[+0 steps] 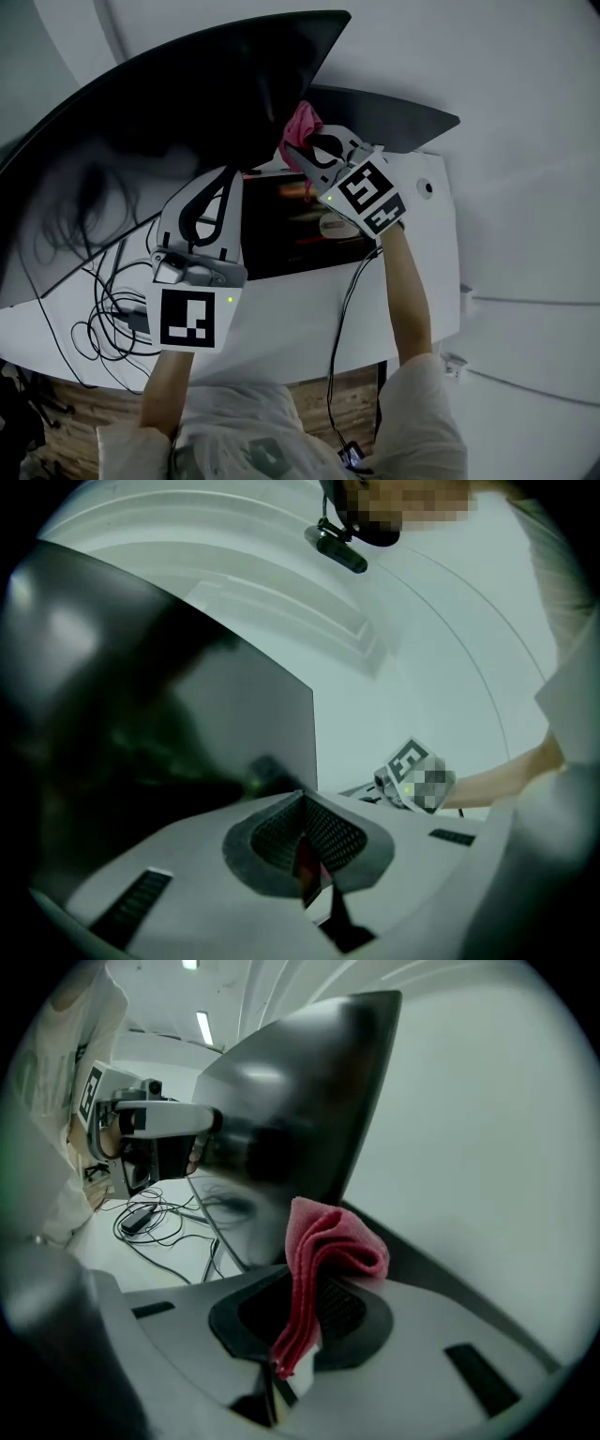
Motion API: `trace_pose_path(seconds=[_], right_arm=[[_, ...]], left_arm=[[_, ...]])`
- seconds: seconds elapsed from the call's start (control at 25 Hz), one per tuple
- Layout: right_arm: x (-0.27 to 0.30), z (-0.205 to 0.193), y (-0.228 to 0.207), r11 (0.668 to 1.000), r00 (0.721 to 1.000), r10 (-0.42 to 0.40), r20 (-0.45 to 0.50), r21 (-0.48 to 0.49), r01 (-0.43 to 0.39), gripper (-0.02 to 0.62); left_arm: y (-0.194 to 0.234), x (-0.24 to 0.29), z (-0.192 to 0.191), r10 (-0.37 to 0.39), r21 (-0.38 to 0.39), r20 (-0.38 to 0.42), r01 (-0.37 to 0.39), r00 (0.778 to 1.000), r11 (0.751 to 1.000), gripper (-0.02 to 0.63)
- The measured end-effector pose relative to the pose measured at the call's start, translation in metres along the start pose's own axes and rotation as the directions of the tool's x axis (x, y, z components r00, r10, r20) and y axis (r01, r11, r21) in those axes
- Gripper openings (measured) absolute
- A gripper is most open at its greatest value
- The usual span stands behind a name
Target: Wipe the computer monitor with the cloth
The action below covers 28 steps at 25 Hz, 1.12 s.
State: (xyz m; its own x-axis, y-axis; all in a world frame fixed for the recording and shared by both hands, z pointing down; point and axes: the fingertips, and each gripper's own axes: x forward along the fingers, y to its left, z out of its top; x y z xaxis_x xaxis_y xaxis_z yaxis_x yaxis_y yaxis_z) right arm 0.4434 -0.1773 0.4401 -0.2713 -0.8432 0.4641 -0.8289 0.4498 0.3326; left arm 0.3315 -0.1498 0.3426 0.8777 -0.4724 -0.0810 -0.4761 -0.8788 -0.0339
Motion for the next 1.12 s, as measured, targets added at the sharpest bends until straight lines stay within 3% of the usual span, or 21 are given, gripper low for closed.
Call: trace_pose_path(seconds=[0.36,0.8,0.96,1.12], right_arm=[[0.048,-0.087,0.029,0.990,0.990,0.087,-0.108,0.124,-0.073,0.051],[0.056,-0.098,0.033,0.981,0.989,0.108,-0.096,0.174,-0.090,0.051],[0.048,-0.099,0.019,0.976,0.996,0.013,-0.091,0.216,0.007,0.051],[0.016,-0.078,-0.009,0.928,0.975,-0.214,-0.052,0.300,0.220,0.051]], left_arm=[[0.010,0.008,-0.031,0.014,-0.019,-0.045,-0.015,0.999,1.000,0.014],[0.020,0.012,-0.040,0.028,-0.031,-0.047,-0.029,0.999,0.999,0.014],[0.021,0.005,-0.024,0.040,-0.021,-0.021,-0.041,0.999,0.999,0.014],[0.031,-0.011,0.001,0.073,-0.010,0.024,-0.073,0.997,0.997,0.014]])
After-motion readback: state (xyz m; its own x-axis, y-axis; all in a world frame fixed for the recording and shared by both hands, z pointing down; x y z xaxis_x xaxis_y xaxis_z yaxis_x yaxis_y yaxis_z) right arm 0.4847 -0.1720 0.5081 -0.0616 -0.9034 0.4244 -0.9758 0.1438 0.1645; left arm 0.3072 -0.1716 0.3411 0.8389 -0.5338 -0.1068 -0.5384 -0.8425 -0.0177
